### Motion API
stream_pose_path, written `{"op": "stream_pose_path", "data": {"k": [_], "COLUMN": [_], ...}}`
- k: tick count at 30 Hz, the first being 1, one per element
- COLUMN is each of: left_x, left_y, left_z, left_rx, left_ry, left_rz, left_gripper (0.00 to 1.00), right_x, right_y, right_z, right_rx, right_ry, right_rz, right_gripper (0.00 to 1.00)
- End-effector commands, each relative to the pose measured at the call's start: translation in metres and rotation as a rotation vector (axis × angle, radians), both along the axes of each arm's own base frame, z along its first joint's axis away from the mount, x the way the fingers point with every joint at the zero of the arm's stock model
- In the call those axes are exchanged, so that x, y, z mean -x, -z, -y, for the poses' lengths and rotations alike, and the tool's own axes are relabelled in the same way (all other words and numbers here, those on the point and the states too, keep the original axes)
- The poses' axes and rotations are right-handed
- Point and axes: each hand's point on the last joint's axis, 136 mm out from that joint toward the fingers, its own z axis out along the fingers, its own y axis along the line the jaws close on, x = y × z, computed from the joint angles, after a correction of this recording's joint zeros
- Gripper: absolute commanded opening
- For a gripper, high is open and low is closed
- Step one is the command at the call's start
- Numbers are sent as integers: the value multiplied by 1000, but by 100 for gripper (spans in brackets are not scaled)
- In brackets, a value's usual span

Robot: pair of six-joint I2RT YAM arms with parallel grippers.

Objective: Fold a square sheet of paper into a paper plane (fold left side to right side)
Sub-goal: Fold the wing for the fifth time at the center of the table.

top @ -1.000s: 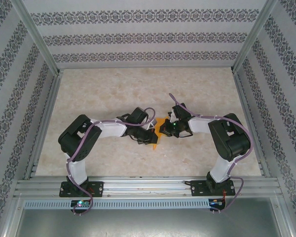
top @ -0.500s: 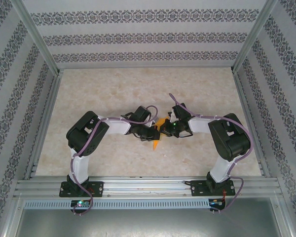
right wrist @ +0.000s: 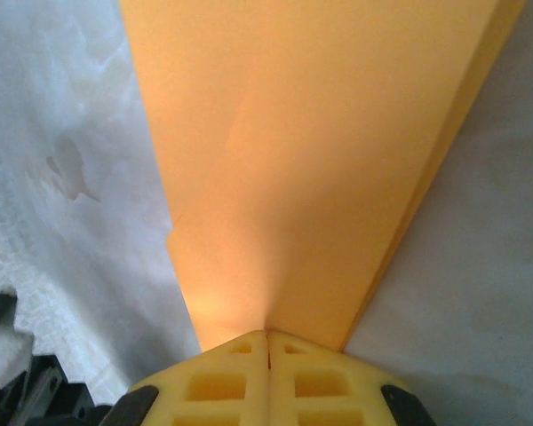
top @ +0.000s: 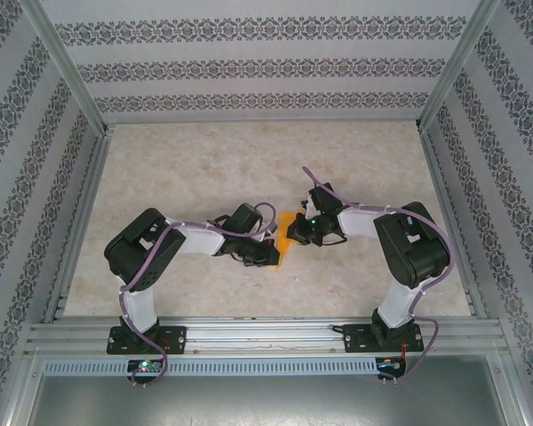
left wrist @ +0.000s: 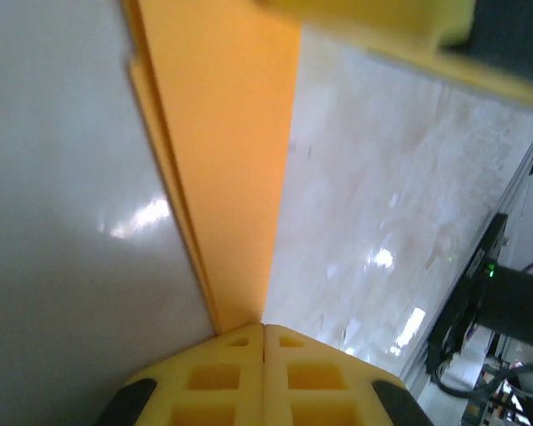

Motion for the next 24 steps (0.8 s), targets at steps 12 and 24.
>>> {"op": "stream_pose_path", "data": {"k": [12,24], "left_x": [2,-76], "left_y": [-56,-127], "left_z": [-22,-130], "left_rx": [0,-293], "left_ry": [-80,-429], "left_rz": [193,705], "left_gripper": [6,35], "right_x": [-15,-5], "right_y": [-22,-64], "right_z": [13,48], "right_rx": [120,480], "right_ry": [-11,3], "right_rz": [65,165], "right_gripper": [23,62]}}
